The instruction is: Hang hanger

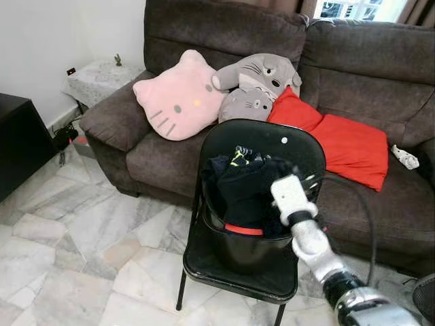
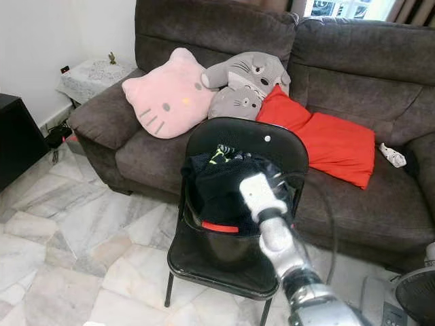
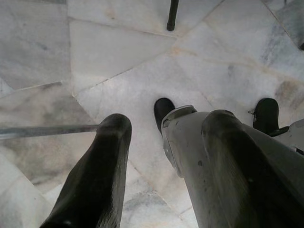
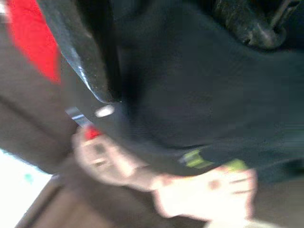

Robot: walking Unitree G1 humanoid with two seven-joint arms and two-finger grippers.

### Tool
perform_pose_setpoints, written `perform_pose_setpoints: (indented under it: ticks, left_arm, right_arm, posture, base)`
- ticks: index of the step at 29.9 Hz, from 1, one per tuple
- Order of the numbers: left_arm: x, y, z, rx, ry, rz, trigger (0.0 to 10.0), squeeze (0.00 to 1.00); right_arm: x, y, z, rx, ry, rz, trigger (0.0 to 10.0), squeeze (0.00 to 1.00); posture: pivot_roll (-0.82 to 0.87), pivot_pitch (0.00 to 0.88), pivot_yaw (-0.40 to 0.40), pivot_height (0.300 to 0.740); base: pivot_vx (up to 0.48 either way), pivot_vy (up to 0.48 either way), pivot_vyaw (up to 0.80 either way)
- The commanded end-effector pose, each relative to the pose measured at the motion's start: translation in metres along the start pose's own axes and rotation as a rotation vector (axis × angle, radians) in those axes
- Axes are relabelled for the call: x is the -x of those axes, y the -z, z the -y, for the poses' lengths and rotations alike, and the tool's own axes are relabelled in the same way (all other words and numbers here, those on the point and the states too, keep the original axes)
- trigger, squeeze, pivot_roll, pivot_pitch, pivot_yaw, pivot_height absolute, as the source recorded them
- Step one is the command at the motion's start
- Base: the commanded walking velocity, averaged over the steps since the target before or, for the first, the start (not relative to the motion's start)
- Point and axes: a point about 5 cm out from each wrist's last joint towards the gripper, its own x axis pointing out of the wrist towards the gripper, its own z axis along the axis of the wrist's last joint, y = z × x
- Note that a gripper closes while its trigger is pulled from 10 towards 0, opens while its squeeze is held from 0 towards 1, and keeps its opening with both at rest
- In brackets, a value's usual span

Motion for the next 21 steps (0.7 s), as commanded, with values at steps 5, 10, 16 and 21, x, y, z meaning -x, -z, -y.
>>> perform_pose_setpoints:
  ticks: [5,10,16,21]
  left_arm:
    - [0.002,0.007,0.001,-0.012,0.005,-0.025,10.0,0.0]
    - [0.002,0.007,0.001,-0.011,0.002,-0.023,10.0,0.0]
    - [0.002,0.008,0.001,-0.013,0.003,-0.023,10.0,0.0]
    - [0.002,0.007,0.001,-0.013,0.005,-0.024,10.0,0.0]
  right_arm:
    - [0.006,0.01,-0.015,-0.042,-0.137,-0.058,10.0,0.0]
    - [-0.002,-0.005,0.007,-0.021,0.027,0.031,10.0,0.0]
    - [-0.008,-0.021,0.024,0.11,0.144,0.135,10.0,0.0]
    - [-0.008,-0.018,0.028,0.086,0.17,0.111,10.0,0.0]
  posture:
    - [0.05,0.068,-0.03,0.74]
    - [0.05,0.068,-0.032,0.74]
    - [0.05,0.061,-0.035,0.74]
    - [0.04,0.058,-0.034,0.74]
  base:
    - [0.0,0.0,0.0]
    - [0.0,0.0,0.0]
    - [0.0,0.0,0.0]
    - [0.0,0.0,0.0]
